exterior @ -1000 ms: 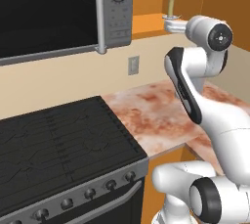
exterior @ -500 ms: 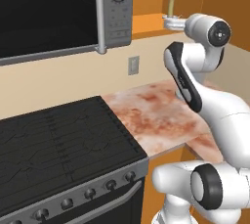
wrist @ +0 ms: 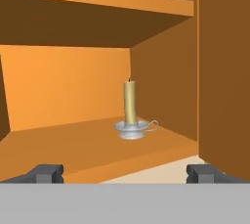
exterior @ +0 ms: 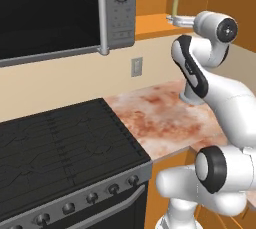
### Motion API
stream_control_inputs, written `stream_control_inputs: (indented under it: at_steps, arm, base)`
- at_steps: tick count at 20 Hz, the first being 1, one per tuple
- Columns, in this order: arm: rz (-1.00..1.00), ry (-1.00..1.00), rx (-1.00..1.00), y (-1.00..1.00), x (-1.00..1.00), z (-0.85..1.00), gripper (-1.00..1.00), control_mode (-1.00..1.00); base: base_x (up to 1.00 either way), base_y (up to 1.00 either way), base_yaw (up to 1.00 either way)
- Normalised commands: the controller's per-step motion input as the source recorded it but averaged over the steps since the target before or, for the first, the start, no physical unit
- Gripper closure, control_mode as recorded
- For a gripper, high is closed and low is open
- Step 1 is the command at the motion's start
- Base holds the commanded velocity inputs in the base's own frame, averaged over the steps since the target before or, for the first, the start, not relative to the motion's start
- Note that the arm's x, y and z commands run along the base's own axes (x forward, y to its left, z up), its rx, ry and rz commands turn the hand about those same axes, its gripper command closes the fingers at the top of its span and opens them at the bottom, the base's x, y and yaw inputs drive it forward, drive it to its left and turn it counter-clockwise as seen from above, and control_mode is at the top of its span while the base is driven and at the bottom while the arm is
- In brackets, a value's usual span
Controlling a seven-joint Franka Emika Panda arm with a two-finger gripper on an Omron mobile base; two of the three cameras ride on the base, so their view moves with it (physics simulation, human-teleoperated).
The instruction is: Get the candle and the beer from the cabinet and move them to the dining counter.
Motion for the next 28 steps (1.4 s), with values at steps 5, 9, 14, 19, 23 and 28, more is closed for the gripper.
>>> stream_control_inputs:
  at_steps: [5,9,14,19,23,28]
  arm:
    - [0.0,0.0,0.0,-0.11,0.31,0.0,-1.0,-1.0]
    - [0.0,0.03,0.0,0.0,0.26,0.0,-1.0,-1.0]
    - [0.0,0.02,0.0,0.0,0.29,0.0,-1.0,-1.0]
    - [0.0,0.0,0.0,0.0,0.29,0.0,-1.0,-1.0]
    - [0.0,0.0,0.0,0.0,0.26,0.01,-1.0,-1.0]
    - [0.0,0.0,0.0,0.0,0.25,0.1,-1.0,-1.0]
  base:
    - [0.0,0.0,0.0]
    - [0.0,0.0,0.0]
    - [0.0,0.0,0.0]
    - [0.0,0.0,0.0]
    - [0.0,0.0,0.0]
    - [0.0,0.0,0.0]
